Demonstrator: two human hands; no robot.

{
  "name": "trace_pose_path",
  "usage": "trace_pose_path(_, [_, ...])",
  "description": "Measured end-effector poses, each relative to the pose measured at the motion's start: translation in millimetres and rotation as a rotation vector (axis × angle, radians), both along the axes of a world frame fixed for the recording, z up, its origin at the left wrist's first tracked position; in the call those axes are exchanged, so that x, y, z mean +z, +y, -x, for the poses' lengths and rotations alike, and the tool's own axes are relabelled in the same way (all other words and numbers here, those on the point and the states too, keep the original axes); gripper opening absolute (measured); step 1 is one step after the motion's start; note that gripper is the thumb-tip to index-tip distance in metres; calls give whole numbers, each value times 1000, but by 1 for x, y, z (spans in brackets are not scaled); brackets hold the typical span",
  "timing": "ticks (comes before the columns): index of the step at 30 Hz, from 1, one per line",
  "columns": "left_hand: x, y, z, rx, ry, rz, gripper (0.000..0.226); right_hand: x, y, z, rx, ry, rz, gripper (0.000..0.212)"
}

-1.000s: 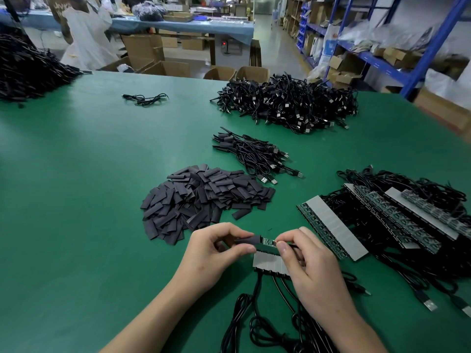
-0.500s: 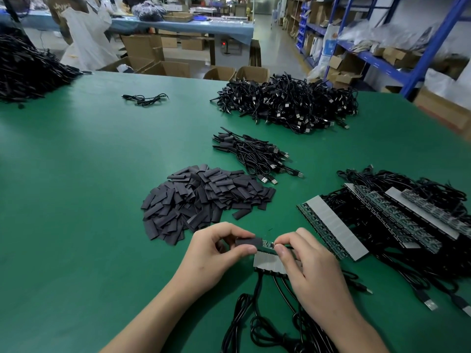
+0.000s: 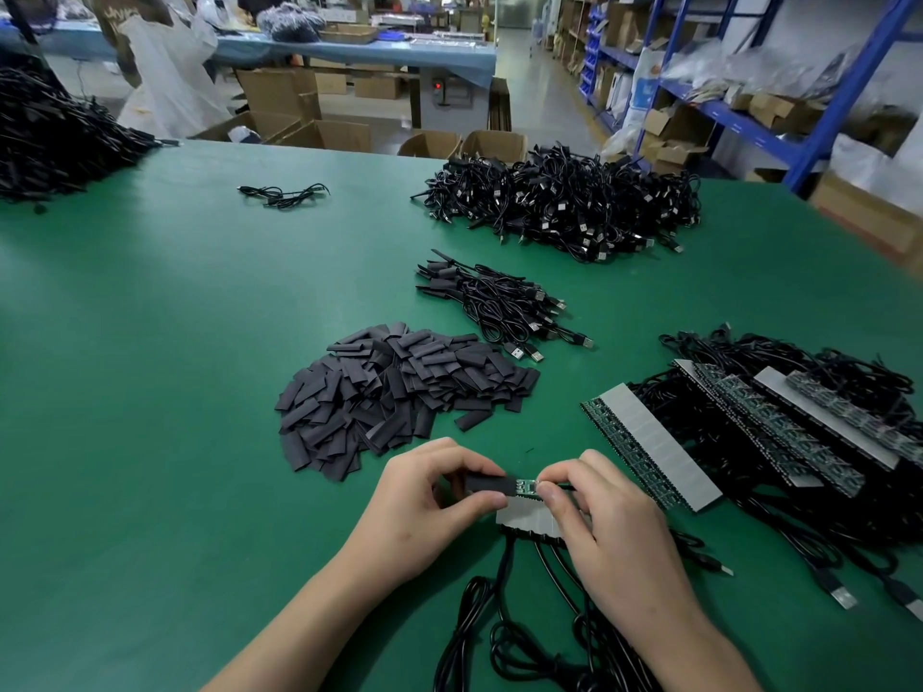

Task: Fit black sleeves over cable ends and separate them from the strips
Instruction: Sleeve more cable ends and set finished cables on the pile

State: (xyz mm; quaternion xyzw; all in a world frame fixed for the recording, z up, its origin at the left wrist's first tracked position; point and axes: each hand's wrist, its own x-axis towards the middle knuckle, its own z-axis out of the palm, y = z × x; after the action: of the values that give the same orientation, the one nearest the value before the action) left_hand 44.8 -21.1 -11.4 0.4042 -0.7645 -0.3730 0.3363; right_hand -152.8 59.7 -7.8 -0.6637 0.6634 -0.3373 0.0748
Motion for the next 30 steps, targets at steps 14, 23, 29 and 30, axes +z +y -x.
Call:
trace_pose_path(14, [0,1,0,2,-46,55,15,-4,-2,1,-5,-74,-25,14])
trace_pose_path(23, [2,1,-1,-53,-54,54,10,-3,-1,2,-11,-85,-24,16])
trace_pose_path(29, [2,1,-1,-62,-54,47,7,-3,-2,1,-11,-94,-11,22])
trace_pose_path(30, [2,1,0,-64,-52,45,6,-3,-2,1,-12,-93,-9,24])
